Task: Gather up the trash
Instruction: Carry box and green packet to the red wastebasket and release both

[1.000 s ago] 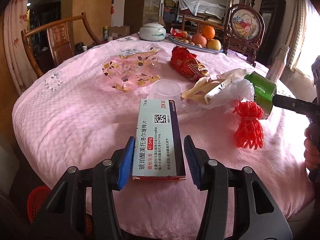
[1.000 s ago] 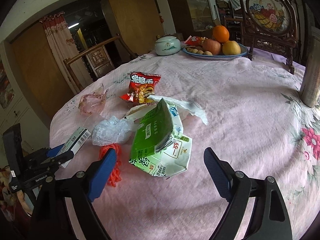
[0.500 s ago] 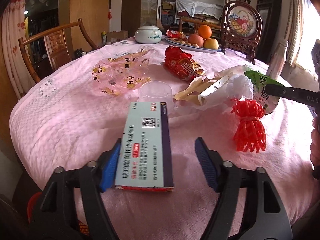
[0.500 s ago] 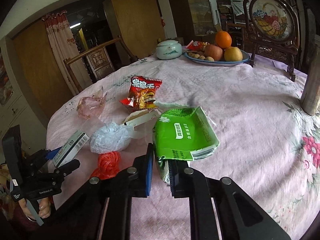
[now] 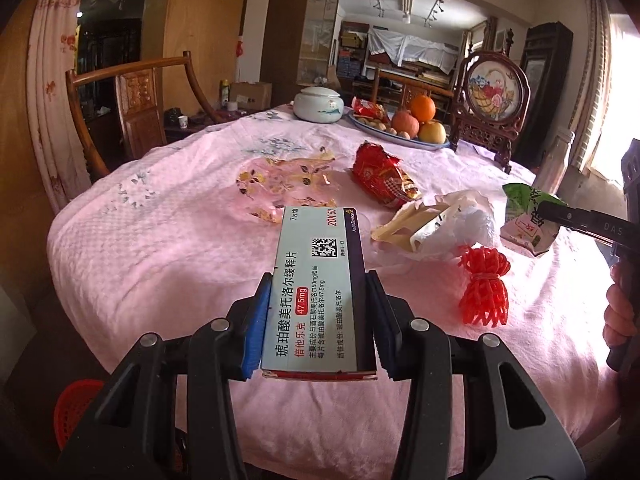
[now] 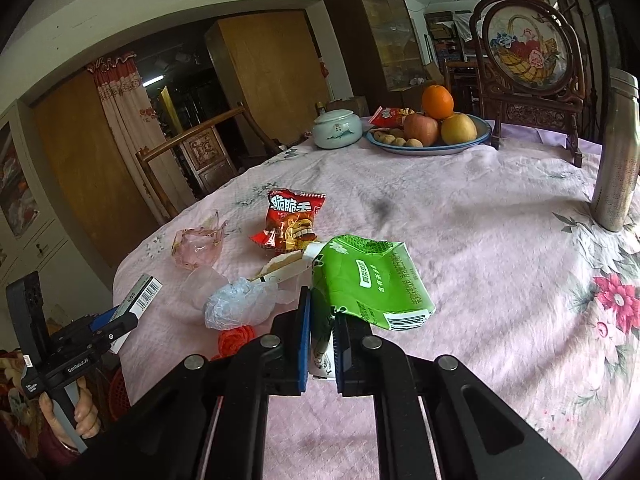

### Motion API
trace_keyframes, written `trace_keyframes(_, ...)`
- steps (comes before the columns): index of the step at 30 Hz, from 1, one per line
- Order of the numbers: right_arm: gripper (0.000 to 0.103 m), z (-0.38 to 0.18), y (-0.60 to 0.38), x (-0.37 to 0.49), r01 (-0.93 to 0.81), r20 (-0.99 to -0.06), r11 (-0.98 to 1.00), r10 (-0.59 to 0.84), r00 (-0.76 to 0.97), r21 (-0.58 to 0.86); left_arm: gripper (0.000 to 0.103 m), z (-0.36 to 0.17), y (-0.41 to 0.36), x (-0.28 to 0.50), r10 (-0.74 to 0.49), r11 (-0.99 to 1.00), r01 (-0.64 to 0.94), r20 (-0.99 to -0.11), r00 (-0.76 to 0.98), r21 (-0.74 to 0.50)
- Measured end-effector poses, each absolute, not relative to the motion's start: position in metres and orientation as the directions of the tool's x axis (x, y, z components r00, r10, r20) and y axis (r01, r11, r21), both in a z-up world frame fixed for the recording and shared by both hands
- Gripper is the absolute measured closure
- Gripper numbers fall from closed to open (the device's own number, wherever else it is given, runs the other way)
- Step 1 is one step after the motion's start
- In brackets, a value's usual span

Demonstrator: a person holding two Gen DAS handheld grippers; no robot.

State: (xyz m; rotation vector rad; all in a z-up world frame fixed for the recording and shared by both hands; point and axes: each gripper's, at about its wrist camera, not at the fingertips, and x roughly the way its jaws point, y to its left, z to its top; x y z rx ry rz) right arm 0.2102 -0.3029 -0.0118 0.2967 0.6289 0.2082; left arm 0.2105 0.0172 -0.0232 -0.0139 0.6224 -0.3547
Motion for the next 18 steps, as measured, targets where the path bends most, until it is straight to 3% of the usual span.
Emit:
trace_keyframes(9, 0.093, 0.009, -0.292, 0.19, -0.13, -0.464, 0.924, 0.298, 0.834, 0.36, 0.058, -0.021, 0.086, 0.185, -0.232, 0.973, 0.192, -0.561, 0.795, -0.131)
trace_keyframes(18, 0.093, 0.033, -0.219, 0.184, -0.269, -0.404, 0.876, 0.432, 0.807, 0.4, 0.057, -0.036, 0.18, 0.143, -0.106, 0.988, 0.022, -0.575, 0.812, -0.151)
